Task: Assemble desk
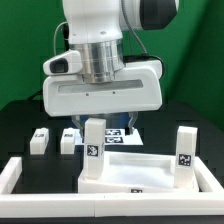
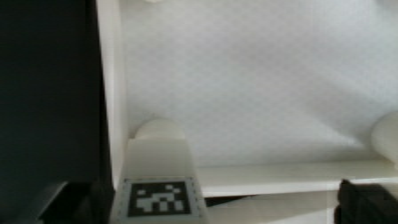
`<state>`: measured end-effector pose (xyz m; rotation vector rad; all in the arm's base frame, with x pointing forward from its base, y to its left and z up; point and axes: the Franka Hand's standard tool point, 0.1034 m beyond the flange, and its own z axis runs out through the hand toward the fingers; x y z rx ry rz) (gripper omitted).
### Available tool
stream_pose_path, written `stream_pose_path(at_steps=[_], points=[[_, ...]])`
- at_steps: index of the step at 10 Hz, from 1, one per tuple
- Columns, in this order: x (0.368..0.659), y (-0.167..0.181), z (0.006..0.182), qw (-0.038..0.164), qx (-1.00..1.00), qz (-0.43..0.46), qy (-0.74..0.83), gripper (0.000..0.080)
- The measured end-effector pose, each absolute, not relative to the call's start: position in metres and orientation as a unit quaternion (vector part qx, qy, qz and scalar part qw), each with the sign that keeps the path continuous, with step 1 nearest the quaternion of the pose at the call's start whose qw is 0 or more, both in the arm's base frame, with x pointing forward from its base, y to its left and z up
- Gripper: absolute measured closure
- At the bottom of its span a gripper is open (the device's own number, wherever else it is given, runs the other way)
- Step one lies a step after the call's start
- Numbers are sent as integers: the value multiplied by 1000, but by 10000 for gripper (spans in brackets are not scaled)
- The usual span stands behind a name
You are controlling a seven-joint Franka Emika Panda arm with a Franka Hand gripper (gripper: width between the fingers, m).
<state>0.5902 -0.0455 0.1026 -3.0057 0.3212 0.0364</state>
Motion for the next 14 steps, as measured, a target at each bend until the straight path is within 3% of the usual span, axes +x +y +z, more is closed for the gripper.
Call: stream_pose_path(at_steps=[4,8,9,10,11,12,14], points=[[581,-75,118,60,-990,47,119,151],[585,-79,119,58,-988,44,133,151],[585,-79,119,58,-988,44,133,253],[585,-78,119,57,-985,46,155,253],[586,-77,119,56,-977,48,199,420],[586,-77,119,55,-972,50,224,511],[586,-76,119,52,-958,53,278,511]])
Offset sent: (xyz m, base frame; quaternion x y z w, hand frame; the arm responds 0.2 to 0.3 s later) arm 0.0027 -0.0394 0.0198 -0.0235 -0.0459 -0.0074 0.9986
